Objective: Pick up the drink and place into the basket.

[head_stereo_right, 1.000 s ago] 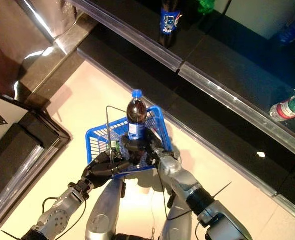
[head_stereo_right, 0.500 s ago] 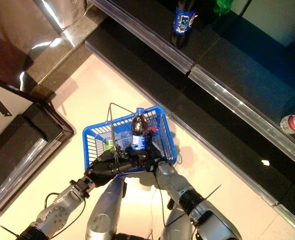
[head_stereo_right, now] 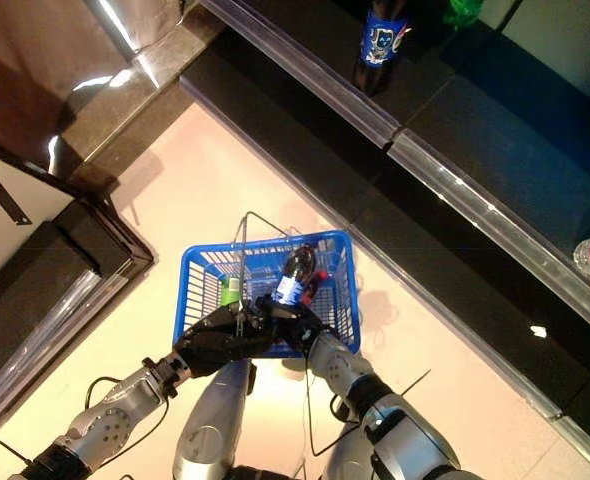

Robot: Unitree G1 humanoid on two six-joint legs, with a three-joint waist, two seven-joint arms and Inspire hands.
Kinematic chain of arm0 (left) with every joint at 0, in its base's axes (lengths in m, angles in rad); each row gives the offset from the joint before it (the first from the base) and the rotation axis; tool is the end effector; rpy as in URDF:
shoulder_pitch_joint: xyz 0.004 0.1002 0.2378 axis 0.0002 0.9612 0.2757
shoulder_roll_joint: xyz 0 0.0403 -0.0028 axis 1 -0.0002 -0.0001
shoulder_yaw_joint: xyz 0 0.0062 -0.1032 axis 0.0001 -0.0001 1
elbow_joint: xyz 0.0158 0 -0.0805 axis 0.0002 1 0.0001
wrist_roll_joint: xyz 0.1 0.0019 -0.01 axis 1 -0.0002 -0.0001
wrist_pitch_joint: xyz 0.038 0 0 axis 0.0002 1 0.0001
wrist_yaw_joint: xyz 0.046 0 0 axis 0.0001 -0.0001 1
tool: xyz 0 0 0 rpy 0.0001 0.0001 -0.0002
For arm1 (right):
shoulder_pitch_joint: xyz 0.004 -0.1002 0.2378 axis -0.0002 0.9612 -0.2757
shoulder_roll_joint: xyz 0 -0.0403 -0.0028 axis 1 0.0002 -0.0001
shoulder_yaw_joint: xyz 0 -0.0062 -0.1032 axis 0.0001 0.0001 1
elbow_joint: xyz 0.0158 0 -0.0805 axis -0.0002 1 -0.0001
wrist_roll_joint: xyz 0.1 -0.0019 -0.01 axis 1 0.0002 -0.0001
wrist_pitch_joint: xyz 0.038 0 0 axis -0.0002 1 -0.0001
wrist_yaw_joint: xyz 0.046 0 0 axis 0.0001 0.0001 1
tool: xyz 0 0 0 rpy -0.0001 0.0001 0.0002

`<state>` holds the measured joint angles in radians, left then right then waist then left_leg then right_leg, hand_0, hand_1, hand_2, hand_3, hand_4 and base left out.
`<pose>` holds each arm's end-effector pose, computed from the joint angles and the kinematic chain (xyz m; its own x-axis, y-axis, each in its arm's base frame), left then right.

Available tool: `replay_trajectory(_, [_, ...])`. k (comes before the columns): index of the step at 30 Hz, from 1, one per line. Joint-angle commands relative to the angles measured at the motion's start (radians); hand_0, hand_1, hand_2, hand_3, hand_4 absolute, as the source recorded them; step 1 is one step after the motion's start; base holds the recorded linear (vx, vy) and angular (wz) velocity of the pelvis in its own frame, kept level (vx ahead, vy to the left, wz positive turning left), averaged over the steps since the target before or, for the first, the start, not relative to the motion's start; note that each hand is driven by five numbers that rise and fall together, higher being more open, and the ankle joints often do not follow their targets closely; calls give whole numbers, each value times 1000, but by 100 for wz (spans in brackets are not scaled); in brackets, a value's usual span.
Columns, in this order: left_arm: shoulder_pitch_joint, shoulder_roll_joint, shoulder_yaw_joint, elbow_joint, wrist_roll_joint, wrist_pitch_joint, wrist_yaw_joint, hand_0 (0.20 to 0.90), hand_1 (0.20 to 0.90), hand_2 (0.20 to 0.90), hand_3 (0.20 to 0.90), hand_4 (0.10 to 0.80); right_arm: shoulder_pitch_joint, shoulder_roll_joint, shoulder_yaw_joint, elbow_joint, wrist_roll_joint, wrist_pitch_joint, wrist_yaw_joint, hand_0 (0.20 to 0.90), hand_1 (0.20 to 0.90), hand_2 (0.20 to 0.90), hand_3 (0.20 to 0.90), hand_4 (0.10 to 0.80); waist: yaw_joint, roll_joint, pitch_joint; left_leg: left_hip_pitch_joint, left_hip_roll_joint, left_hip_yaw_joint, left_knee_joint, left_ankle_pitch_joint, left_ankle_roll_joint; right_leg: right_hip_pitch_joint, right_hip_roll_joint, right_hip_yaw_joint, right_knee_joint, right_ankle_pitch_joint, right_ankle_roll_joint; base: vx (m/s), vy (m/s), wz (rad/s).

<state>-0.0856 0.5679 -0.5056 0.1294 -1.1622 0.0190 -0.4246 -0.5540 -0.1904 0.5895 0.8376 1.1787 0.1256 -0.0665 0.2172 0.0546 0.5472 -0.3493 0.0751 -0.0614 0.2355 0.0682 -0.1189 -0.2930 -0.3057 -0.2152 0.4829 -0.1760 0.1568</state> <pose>0.1974 0.1789 0.0191 0.7370 -0.6732 -0.0603 0.5015 0.6043 -0.6191 0.2701 -0.1060 0.0013 0.7734 0.3325 -0.5397 -0.0007 0.8518 0.5238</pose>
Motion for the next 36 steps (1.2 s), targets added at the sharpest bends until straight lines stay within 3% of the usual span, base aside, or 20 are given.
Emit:
replay_trajectory(1, [-189,-79,31,-504,-104,-145,-246,300,300,300,200,100,-64,148,-16,-19,141,46,118,300,300,300,200,100,25,51,-27,44,-31,-31,48,-62,64,26,16,-5,-72,131,-62,0,0,0])
replay_trajectory(7, [-177,-74,34,-521,-111,-140,-239,300,300,300,200,100,-45,192,-25,-26,292,-17,48,300,300,300,200,100,25,55,-27,39,-32,-28,42,-57,66,14,13,2,-77,143,-56,0,0,0])
replay_trajectory(15, [-186,-90,25,-532,-94,-138,-213,300,300,300,200,100,-77,204,-52,31,312,-18,-17,300,300,300,200,100,27,61,-27,35,-34,-25,42,-53,68,5,10,6,-77,151,-55,0,0,0])
replay_trajectory(19, [-199,-96,30,-532,-108,-110,-190,300,300,300,200,100,-130,180,-103,121,257,-8,-34,606,606,606,557,457,34,64,-27,31,-35,-27,49,-54,69,3,6,2,-69,152,-57,36,0,1])
replay_trajectory(20, [-202,-101,30,-531,-108,-102,-188,300,300,300,200,100,-147,168,-121,151,257,7,-22,900,900,900,900,800,36,63,-27,28,-37,-29,52,-55,70,1,7,2,-68,152,-56,31,-10,1])
replay_trajectory(27, [-213,-116,24,-534,-98,-81,-174,300,300,300,200,100,-185,141,-144,206,200,62,-26,900,900,900,900,800,39,59,-27,21,-38,-29,59,-57,73,-9,7,2,-64,155,-56,4,0,0])
replay_trajectory(36, [-207,-131,27,-522,-100,-66,-167,300,300,300,200,100,-179,124,-121,234,78,67,24,900,900,900,900,800,38,53,-27,23,-37,-24,58,-57,74,-8,6,1,-66,158,-55,4,0,0])
